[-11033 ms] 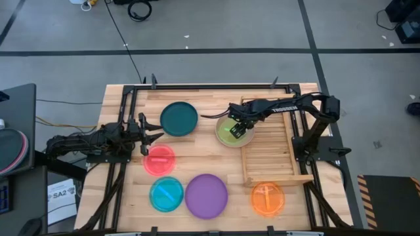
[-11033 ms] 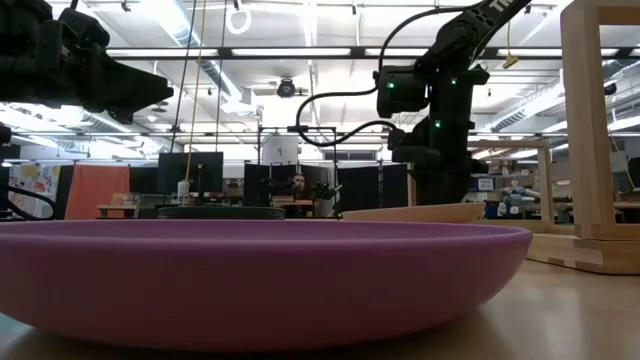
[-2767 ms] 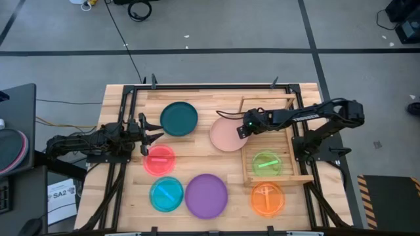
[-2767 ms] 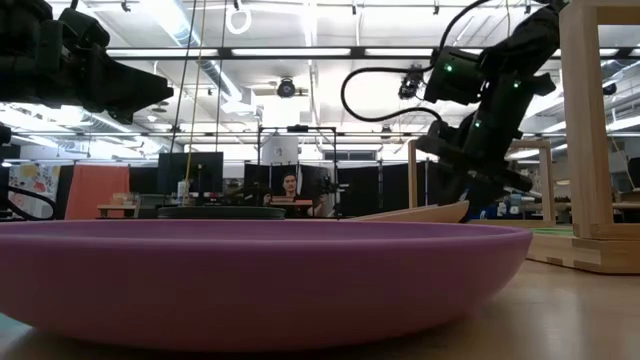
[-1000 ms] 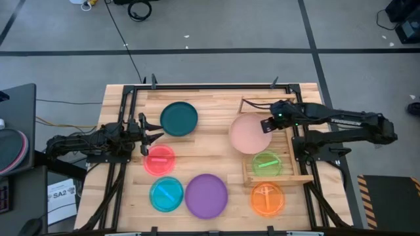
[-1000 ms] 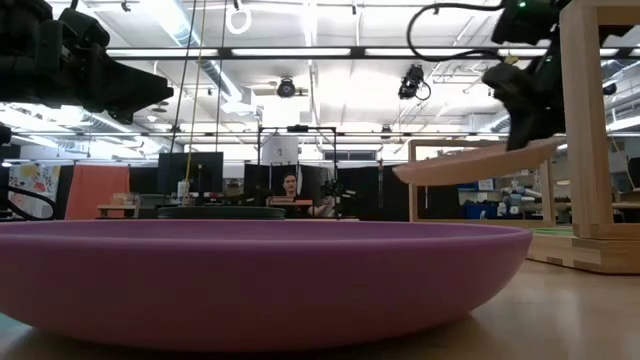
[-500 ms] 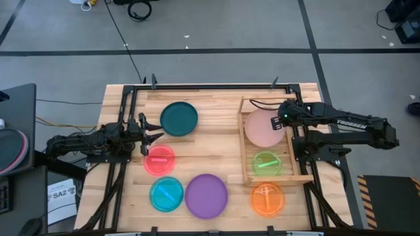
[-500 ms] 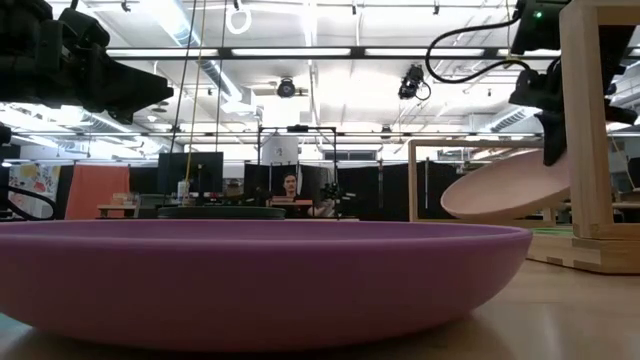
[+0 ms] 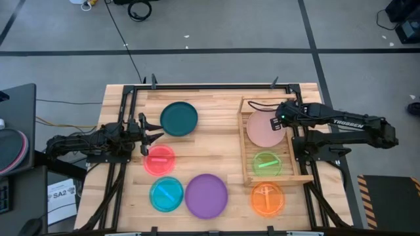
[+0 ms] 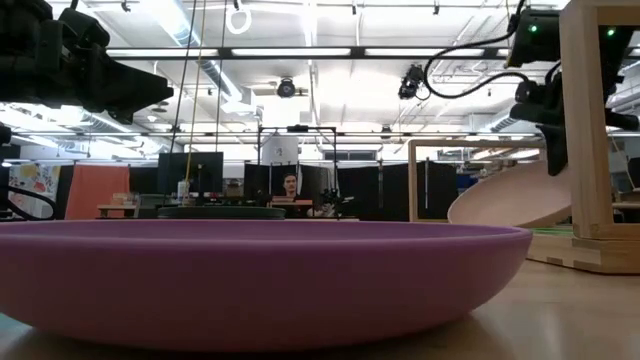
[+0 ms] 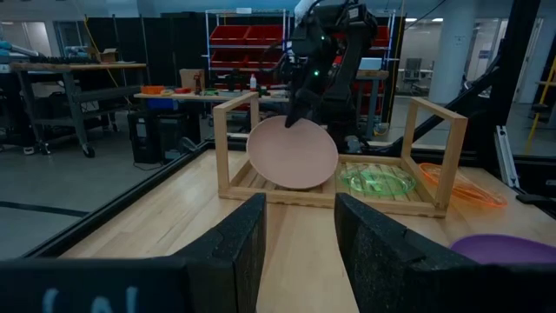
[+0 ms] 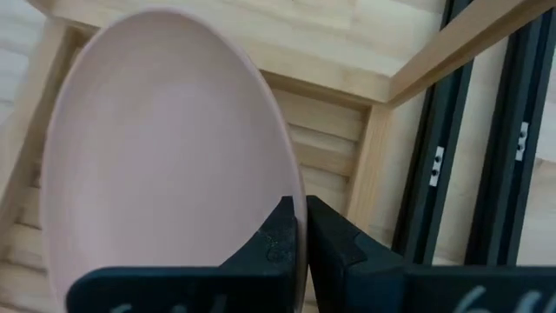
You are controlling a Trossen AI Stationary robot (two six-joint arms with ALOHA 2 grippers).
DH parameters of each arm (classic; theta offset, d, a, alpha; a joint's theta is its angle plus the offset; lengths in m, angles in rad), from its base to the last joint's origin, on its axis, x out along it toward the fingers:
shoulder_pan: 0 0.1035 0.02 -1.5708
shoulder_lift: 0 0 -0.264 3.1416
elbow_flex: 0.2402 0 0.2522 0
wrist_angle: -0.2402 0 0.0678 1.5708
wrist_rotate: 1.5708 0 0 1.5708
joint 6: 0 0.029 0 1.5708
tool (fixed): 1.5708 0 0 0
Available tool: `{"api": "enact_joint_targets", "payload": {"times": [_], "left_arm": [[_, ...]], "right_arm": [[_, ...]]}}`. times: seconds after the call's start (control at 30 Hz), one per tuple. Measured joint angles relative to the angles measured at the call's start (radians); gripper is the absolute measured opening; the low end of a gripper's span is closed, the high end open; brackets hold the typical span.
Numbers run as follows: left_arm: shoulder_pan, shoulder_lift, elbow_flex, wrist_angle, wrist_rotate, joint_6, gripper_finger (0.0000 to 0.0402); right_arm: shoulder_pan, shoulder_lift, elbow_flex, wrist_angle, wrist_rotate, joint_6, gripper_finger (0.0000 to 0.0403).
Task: Place and stack plates onto a shelf
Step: Put the brown plate on the shelf
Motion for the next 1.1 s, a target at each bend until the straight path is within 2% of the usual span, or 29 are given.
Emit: {"api": "enact_joint_targets", "payload": {"times": [0.8, 1.1], "left_arm": [[0.0, 0.0, 0.0, 0.0, 0.0, 0.0, 0.0144], [0.0, 0.0, 0.0, 0.0, 0.0, 0.0, 0.0144]], "right_arm": [[0.0, 0.007, -0.025, 0.053, 0.004, -0.004, 0.0042], [0.0, 0.007, -0.025, 0.052, 0.005, -0.004, 0.009]]}}
